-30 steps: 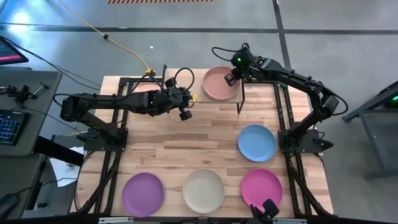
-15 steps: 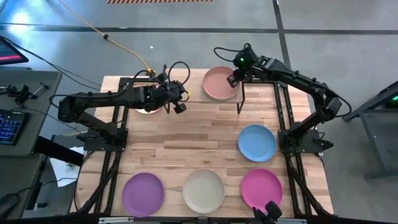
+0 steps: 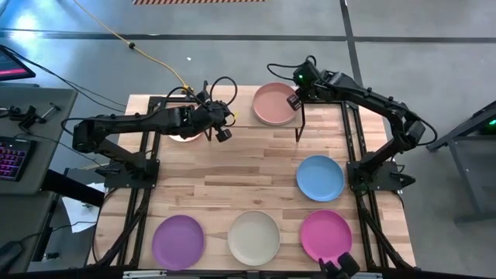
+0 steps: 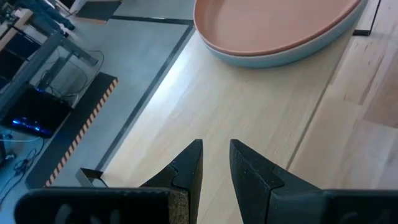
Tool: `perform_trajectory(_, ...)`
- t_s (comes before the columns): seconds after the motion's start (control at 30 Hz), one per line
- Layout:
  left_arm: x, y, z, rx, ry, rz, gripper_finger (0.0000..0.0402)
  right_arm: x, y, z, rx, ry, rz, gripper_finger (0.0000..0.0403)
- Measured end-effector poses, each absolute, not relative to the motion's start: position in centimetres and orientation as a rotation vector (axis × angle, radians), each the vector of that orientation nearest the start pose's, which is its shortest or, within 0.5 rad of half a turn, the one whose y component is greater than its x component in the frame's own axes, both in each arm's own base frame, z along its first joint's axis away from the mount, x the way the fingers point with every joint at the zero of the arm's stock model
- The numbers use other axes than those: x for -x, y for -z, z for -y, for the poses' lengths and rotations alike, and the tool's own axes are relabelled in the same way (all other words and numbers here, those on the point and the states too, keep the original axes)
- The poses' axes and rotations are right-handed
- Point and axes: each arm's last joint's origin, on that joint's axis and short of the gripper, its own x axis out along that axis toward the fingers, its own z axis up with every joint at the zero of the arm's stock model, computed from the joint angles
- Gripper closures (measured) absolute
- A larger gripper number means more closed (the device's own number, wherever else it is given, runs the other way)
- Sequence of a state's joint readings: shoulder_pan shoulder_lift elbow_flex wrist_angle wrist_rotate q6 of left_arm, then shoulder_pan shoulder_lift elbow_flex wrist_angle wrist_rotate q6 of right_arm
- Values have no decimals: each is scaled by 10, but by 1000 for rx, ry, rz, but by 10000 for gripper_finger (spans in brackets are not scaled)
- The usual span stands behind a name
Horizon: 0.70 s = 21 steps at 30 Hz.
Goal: Place and stack plates onto a shelf
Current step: Stack the light pink plate into the light orange plate on the shelf
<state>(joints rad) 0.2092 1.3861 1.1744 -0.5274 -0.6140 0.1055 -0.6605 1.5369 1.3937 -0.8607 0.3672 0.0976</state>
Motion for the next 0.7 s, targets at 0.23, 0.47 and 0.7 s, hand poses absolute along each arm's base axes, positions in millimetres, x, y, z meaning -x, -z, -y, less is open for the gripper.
perform_trajectory(0.23,-281,-309,-77,-247,-746,-785,330,-244,-311,194,-247,979,-999,299)
perform_trajectory(0.47,-281,-309,-77,-247,-746,-785,330,-252,-310,183,-227,934,-1000,299)
perform_trajectory(0.7,-281,-308,-77,-249,-745,-789,330,-251,-312,183,-194,986,-1001,299)
